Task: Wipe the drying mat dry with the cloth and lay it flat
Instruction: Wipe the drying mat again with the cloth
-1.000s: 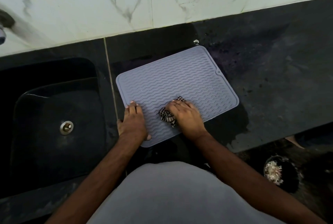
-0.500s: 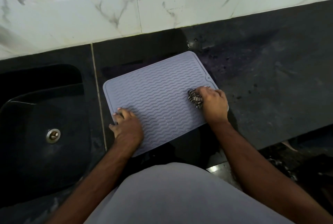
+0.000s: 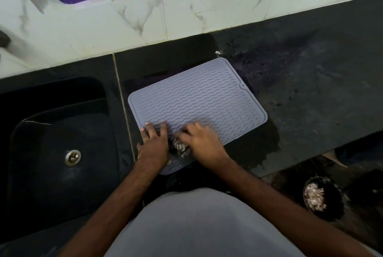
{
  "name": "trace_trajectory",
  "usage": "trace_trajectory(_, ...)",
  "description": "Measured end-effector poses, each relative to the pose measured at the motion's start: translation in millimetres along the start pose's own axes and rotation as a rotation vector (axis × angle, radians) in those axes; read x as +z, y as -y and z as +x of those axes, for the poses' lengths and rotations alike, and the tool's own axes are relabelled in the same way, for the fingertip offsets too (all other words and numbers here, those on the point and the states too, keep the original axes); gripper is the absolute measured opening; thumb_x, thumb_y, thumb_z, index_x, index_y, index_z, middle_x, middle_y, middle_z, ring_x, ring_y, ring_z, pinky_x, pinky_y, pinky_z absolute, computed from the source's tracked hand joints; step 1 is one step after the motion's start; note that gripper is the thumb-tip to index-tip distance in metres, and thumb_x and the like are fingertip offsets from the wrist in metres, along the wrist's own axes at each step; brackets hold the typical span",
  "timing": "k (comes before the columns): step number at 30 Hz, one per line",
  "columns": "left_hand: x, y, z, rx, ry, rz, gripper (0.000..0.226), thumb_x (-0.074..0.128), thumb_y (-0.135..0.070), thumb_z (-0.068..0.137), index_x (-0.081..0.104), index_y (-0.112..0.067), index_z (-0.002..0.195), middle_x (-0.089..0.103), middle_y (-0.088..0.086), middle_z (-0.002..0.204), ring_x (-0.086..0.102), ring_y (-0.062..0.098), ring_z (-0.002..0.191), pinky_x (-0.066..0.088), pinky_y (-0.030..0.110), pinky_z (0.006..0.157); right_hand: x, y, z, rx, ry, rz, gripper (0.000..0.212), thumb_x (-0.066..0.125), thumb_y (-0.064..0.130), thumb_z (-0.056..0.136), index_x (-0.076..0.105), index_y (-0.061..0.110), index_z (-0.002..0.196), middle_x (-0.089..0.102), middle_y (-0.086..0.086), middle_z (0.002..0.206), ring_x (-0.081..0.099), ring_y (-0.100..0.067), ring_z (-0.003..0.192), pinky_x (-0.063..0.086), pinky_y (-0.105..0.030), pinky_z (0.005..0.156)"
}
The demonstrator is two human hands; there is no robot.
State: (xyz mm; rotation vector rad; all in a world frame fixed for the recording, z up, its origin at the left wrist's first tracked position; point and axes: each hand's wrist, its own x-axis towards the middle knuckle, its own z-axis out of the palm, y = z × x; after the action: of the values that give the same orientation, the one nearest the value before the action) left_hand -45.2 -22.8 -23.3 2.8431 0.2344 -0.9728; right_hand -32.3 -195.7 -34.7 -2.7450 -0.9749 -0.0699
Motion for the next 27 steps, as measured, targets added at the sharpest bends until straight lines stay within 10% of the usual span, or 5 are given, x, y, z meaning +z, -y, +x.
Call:
trace_trajectory(4,-2,-1,-2,0.040,0.034,0.003,0.115,0.075,-0.026,0.089,-0.018,-0.046,0.154,-0.026,0.032,0.158,-0.013,0.052,0.149,0.023,0.069,0.113,20,11,-14,0.000,0.039,-0.074,0.041,0.043,0.030,0.090,0.066,0.029,0.124,0.056,-0.005,0.116,0.054,-0.027,0.104,0.048,-0.040,0.078)
trace_trajectory(27,-25,-67,24,-0.199,0.061,0.140,0.078,0.054,-0.008,0.098,0.002,-0.025,0.154,-0.001,0.052,0.146,0.013,0.075,0.133,0.020,0.074,0.110,-16,-163,-20,0.415,-0.068,-0.234,0.032,0.050,0.034,0.089,0.073,0.034,0.111,0.059,-0.003,0.113,0.051,-0.030,0.097,0.043,-0.040,0.076)
